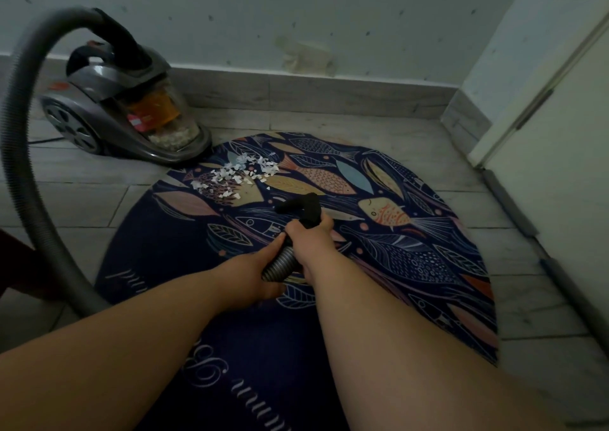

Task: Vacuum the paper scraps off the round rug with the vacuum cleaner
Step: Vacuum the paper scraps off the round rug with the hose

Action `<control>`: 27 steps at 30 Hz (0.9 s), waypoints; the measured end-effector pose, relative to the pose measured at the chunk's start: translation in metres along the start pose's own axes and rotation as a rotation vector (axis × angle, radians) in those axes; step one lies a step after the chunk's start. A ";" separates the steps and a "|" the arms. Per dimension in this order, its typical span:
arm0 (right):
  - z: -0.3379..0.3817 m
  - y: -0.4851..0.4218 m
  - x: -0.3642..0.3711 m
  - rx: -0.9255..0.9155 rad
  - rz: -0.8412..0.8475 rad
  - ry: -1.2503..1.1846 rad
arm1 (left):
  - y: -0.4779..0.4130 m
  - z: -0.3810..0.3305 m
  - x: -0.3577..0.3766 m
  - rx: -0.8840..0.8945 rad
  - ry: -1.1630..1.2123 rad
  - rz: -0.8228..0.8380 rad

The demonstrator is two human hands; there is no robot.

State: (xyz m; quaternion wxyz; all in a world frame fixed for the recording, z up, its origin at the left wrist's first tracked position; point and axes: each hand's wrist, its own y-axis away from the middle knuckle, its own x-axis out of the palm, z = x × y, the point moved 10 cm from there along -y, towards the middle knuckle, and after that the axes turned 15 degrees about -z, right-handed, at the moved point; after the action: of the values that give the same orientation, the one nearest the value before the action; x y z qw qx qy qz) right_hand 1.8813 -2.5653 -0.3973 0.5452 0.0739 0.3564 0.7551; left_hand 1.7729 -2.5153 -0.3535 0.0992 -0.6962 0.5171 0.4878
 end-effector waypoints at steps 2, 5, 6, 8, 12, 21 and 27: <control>-0.002 0.001 0.002 0.001 0.008 -0.001 | 0.003 -0.001 -0.001 -0.010 0.001 0.005; -0.002 0.005 0.006 -0.004 0.015 0.005 | 0.005 0.002 -0.004 -0.026 -0.024 -0.008; -0.002 0.008 0.009 -0.001 0.024 0.005 | 0.005 0.005 -0.006 -0.032 -0.036 -0.012; 0.000 0.009 0.015 0.008 0.037 -0.011 | 0.003 0.008 -0.011 -0.040 -0.056 -0.011; 0.004 0.009 0.022 0.024 0.020 -0.087 | 0.000 0.010 -0.032 -0.009 -0.127 -0.009; -0.005 0.005 0.052 0.001 -0.004 -0.055 | -0.002 0.042 -0.038 0.040 -0.154 -0.019; 0.003 0.004 0.081 -0.013 0.005 -0.041 | -0.004 0.073 -0.054 0.025 -0.102 -0.043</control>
State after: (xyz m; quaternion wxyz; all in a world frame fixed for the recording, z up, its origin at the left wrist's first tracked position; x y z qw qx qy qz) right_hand 1.8476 -2.4936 -0.4154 0.5510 0.0867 0.3399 0.7572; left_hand 1.7346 -2.4333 -0.3494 0.1448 -0.6799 0.5026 0.5140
